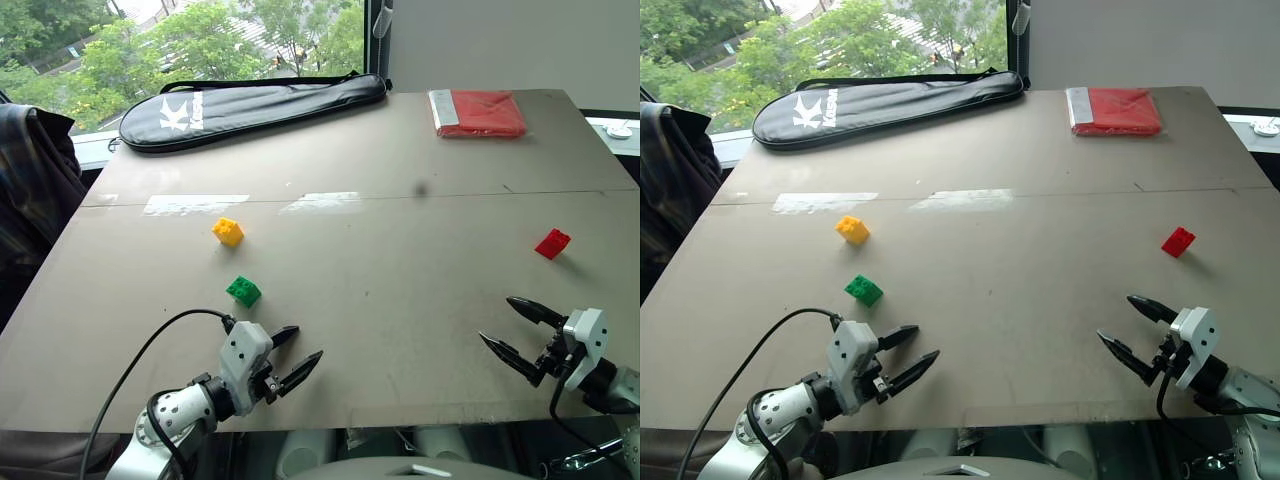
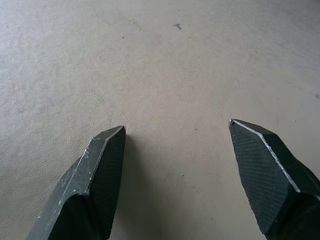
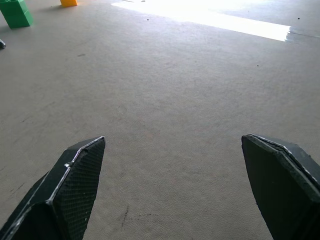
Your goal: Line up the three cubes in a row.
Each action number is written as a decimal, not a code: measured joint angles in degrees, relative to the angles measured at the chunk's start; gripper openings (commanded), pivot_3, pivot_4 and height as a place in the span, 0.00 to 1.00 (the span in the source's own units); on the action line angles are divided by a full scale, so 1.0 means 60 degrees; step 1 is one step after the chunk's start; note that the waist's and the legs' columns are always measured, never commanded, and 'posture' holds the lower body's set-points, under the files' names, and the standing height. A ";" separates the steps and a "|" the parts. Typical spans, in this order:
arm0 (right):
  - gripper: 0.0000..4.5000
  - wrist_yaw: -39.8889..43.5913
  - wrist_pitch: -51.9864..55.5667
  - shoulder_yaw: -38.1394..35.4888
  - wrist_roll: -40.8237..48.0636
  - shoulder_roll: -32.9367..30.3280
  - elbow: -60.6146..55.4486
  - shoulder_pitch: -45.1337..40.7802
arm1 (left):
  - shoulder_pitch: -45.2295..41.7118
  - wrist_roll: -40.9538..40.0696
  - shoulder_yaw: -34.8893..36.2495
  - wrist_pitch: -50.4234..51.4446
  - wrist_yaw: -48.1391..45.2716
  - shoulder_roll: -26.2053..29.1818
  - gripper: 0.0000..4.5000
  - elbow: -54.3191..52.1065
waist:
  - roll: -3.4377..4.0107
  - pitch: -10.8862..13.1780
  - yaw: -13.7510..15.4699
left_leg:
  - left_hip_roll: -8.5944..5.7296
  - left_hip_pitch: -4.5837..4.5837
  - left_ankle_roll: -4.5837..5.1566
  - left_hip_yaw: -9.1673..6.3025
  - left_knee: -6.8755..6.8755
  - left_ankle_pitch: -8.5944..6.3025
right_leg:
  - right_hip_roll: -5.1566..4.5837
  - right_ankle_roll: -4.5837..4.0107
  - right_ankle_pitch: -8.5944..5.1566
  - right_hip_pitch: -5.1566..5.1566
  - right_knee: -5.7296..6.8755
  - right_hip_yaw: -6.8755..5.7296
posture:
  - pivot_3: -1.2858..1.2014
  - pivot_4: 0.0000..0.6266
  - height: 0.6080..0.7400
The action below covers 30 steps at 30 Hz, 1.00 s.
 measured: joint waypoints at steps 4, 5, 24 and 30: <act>1.00 -0.0034 0.0013 0.0016 -0.0048 0.0000 0.0067 -0.0080 | -0.0217 0.0073 -0.0088 -0.0202 -0.0064 -0.0057 0.75 0.0255 | 0.0002 -0.0001 0.0005 | -0.0002 0.0002 0.0000 0.0000 0.0001 0.0000 | 0.0002 0.0000 0.0000 0.0001 0.0000 -0.0005 | 0.52 0.24 0.70; 1.00 -0.0065 0.0024 0.0019 -0.0070 0.0000 0.0097 -0.0130 | -0.0316 0.0075 -0.0115 -0.0273 -0.0117 -0.0080 0.75 0.0378 | 0.0002 -0.0001 0.0005 | -0.0002 0.0001 0.0000 -0.0001 0.0004 0.0001 | 0.0003 -0.0001 0.0001 0.0001 0.0002 -0.0009 | 0.52 0.24 0.70; 1.00 -0.0368 -0.0013 0.0012 -0.0300 0.0021 0.0397 -0.0214 | -0.0697 0.0085 -0.0189 -0.0674 -0.0576 -0.0033 0.75 0.0908 | 0.0009 -0.0006 0.0005 | -0.0002 0.0005 0.0001 0.0000 0.0007 0.0001 | 0.0004 -0.0001 0.0006 0.0002 0.0008 -0.0009 | 0.52 0.24 0.70; 1.00 -0.0499 0.0028 -0.0250 -0.0196 0.0019 0.0812 -0.0402 | -0.0974 0.0062 -0.0272 -0.0133 -0.0628 0.0225 0.75 0.0598 | 0.0007 -0.0003 -0.0005 | -0.0003 0.0005 0.0001 0.0009 0.0008 0.0001 | 0.0006 -0.0003 0.0010 0.0001 0.0008 -0.0014 | 0.52 0.24 0.70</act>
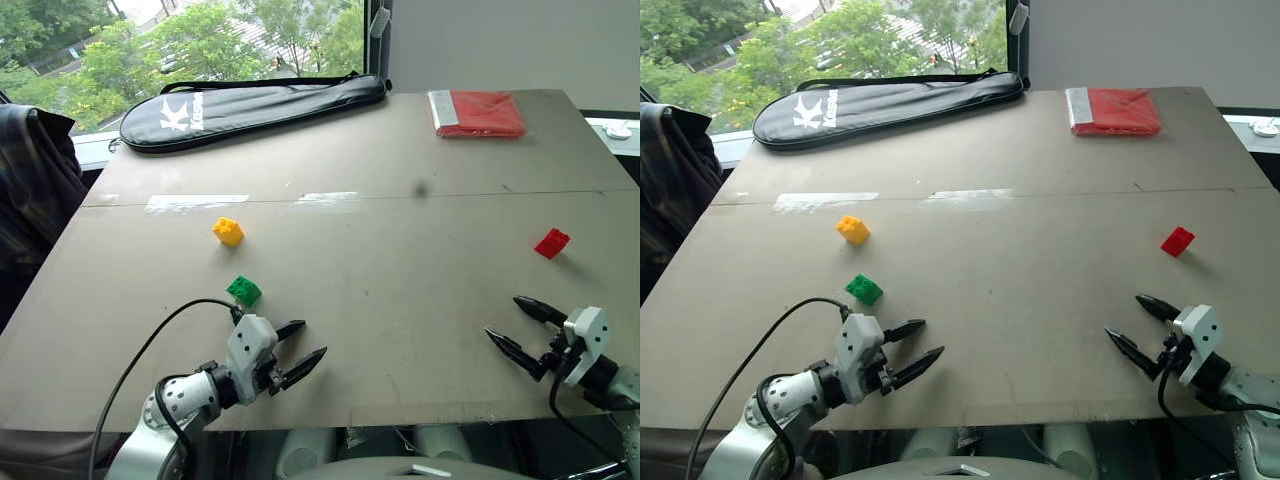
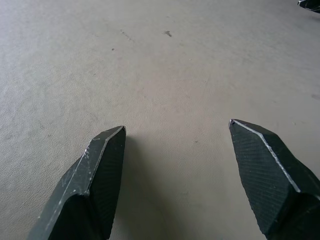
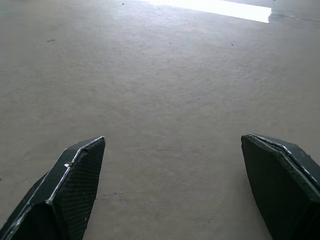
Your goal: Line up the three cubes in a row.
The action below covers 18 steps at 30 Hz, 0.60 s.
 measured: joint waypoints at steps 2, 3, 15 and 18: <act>1.00 -0.0195 0.0208 -0.0281 0.0111 -0.0112 0.0452 -0.0535 | -0.0361 -0.0075 -0.0202 0.0470 -0.0077 0.0203 0.75 -0.0208 | -0.0008 0.0016 -0.0010 | -0.0002 0.0000 0.0001 0.0009 0.0011 0.0001 | 0.0007 -0.0015 0.0022 0.0000 0.0001 -0.0002 | 0.52 0.24 0.70; 1.00 -0.0370 0.0345 -0.0534 0.0173 -0.0274 0.0704 -0.0947 | -0.0661 -0.0123 -0.0291 0.0704 -0.0141 0.0247 0.75 -0.0390 | -0.0002 0.0038 -0.0011 | -0.0004 -0.0005 0.0003 0.0014 0.0021 0.0002 | 0.0037 -0.0005 0.0032 -0.0004 0.0000 0.0000 | 0.52 0.24 0.70; 1.00 -0.0665 0.1221 -0.0580 -0.0788 -0.1757 0.5125 -0.4956 | -0.3325 -0.1743 -0.0207 0.2901 -0.0776 0.1205 0.75 -0.1684 | -0.0022 0.0061 -0.0133 | 0.0009 -0.0007 0.0001 0.0035 0.0016 0.0003 | 0.0068 -0.0028 0.0073 -0.0016 -0.0001 0.0025 | 0.52 0.24 0.70; 1.00 -0.0135 0.1366 -0.0308 -0.0892 -0.1765 0.6179 -0.6080 | -0.3892 -0.2292 -0.0117 0.3347 -0.0935 0.1447 0.75 -0.1883 | -0.0024 0.0063 -0.0249 | 0.0009 -0.0007 0.0001 0.0041 0.0016 0.0003 | 0.0067 -0.0016 0.0080 -0.0017 -0.0002 0.0034 | 0.52 0.24 0.70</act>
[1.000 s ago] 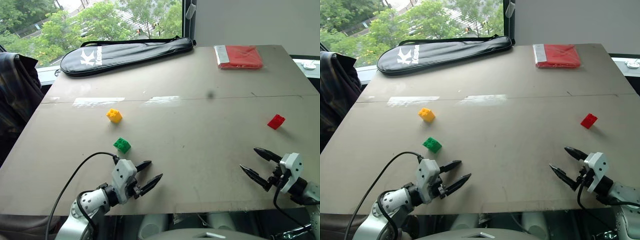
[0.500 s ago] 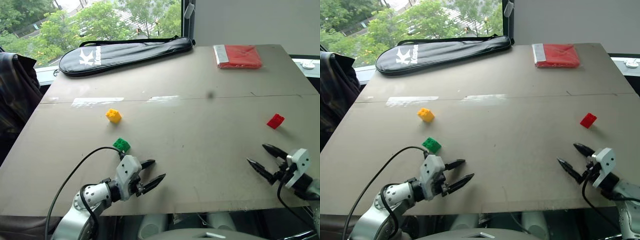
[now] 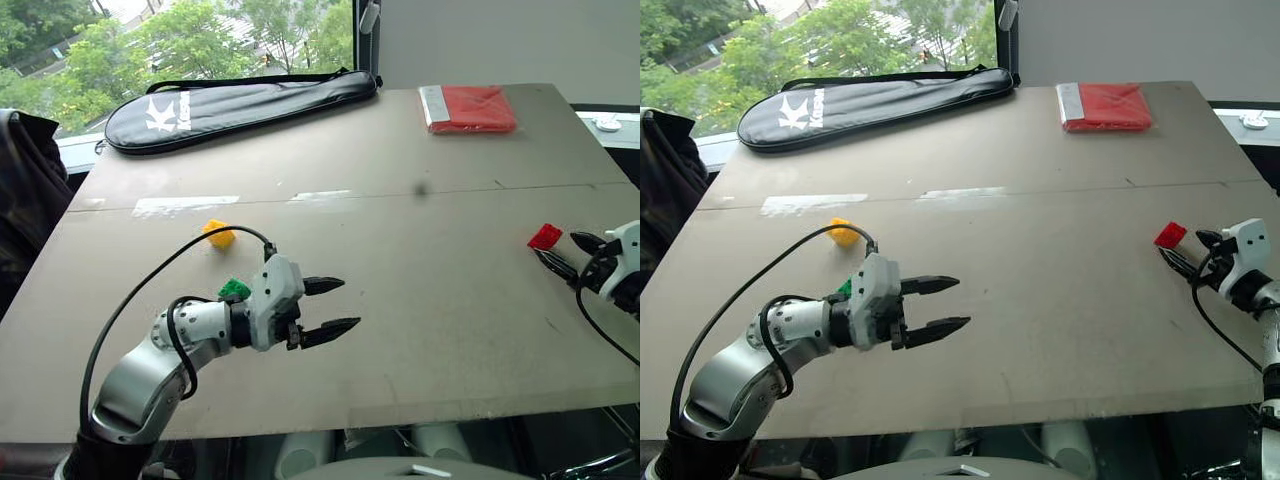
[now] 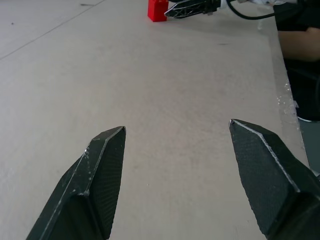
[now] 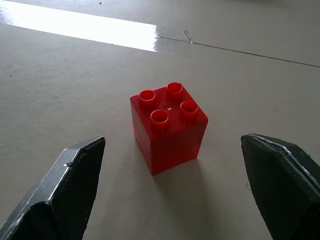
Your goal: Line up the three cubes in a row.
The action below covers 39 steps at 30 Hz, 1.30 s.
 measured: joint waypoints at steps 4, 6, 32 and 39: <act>1.00 0.0576 -0.0052 0.0348 -0.0265 -0.0023 0.0901 -0.0713 | -0.0206 -0.0436 0.0102 0.0403 -0.0075 0.0225 0.75 -0.0138 | -0.0005 0.0004 -0.0018 | 0.0001 -0.0006 0.0000 -0.0001 -0.0001 0.0000 | 0.0000 0.0004 0.0003 -0.0007 -0.0003 0.0000 | 0.52 0.24 0.70; 0.94 0.0912 -0.0001 0.0520 -0.0348 -0.0031 0.1285 -0.0981 | -0.0316 -0.0572 0.0222 0.0564 -0.0086 0.0330 0.75 -0.0350 | -0.0005 0.0005 -0.0014 | 0.0001 -0.0008 -0.0001 0.0000 -0.0002 0.0000 | 0.0000 0.0005 0.0003 -0.0008 -0.0008 0.0001 | 0.52 0.24 0.70; 0.29 0.5686 -0.1879 0.2719 -0.0397 0.0054 -0.1847 -0.0040 | 0.0110 0.0232 0.0114 -0.0031 -0.0969 0.1203 0.75 0.0420 | 0.0002 0.0041 -0.0049 | 0.0005 0.0008 -0.0003 0.0031 0.0007 0.0002 | 0.0004 0.0017 0.0029 -0.0009 -0.0005 0.0027 | 0.52 0.24 0.70; 0.29 0.6047 -0.2981 0.4839 -0.0284 0.0282 -0.0432 -0.2008 | 0.0800 0.0527 0.0233 -0.0605 -0.1109 0.1161 0.75 0.0424 | -0.0016 0.0065 -0.0069 | 0.0014 -0.0005 -0.0039 0.0018 0.0011 0.0022 | -0.0027 0.0010 0.0036 -0.0019 -0.0013 0.0024 | 0.52 0.24 0.70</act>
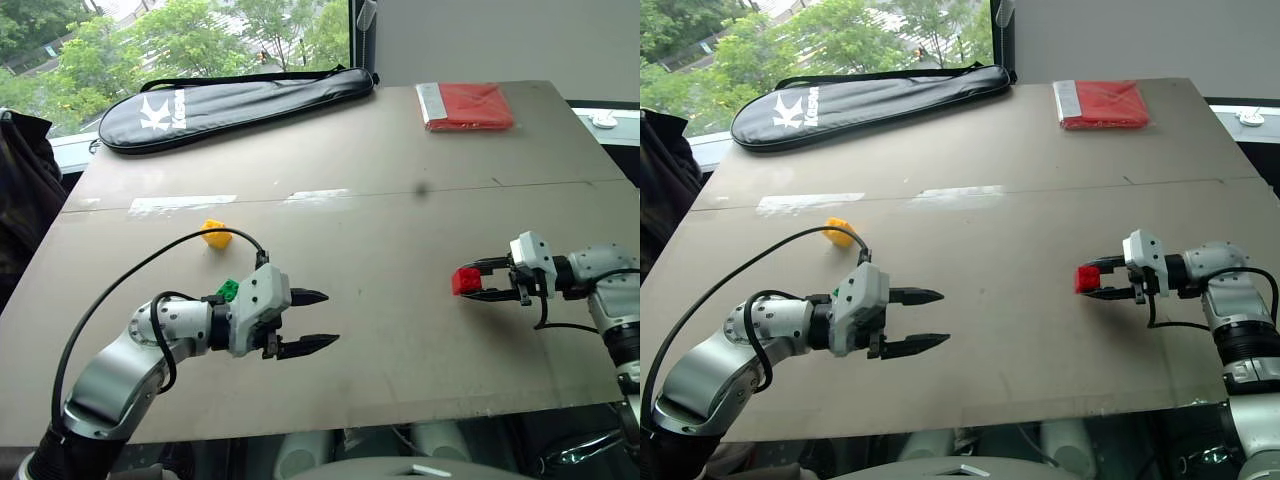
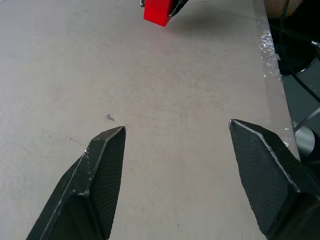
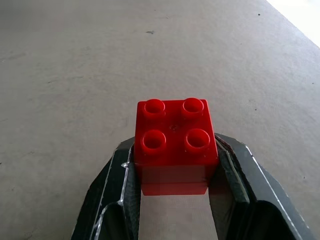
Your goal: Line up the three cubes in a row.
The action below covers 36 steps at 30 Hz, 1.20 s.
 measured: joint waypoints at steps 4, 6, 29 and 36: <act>0.29 0.0009 -0.0819 0.1218 0.0328 0.0146 0.1221 -0.0969 | 0.0530 0.0090 0.0095 -0.0167 0.0261 -0.0109 0.75 -0.0224 | -0.0006 0.0012 0.0058 | -0.0004 -0.0013 -0.0003 -0.0012 -0.0006 0.0001 | -0.0016 -0.0001 0.0000 -0.0004 -0.0010 -0.0008 | 0.52 0.24 0.70; 0.29 0.0015 -0.1269 0.1711 0.0477 0.0154 0.1810 -0.1339 | 0.0713 0.0099 0.0162 -0.0216 0.0370 -0.0164 0.75 -0.0365 | -0.0008 0.0013 0.0091 | -0.0010 -0.0018 -0.0004 -0.0018 -0.0005 0.0001 | -0.0027 0.0000 0.0000 -0.0003 -0.0017 -0.0013 | 0.52 0.24 0.70; 0.99 0.0032 -0.1967 0.3808 0.1576 0.0089 0.3540 -0.2405 | 0.0755 0.0251 0.0354 -0.0557 0.0597 -0.0447 0.75 -0.0541 | -0.0007 0.0016 0.0063 | -0.0010 -0.0015 -0.0001 -0.0014 -0.0005 0.0000 | -0.0024 0.0000 0.0002 -0.0004 -0.0016 -0.0021 | 0.52 0.24 0.70; 0.99 0.0035 -0.2037 0.3262 0.1408 0.0006 0.3846 -0.2407 | 0.0420 0.0271 0.0072 -0.0544 0.0554 -0.0453 0.75 -0.0365 | -0.0007 0.0016 0.0063 | -0.0011 -0.0016 -0.0001 -0.0014 -0.0005 0.0000 | -0.0023 0.0000 0.0002 -0.0004 -0.0016 -0.0022 | 0.52 0.24 0.70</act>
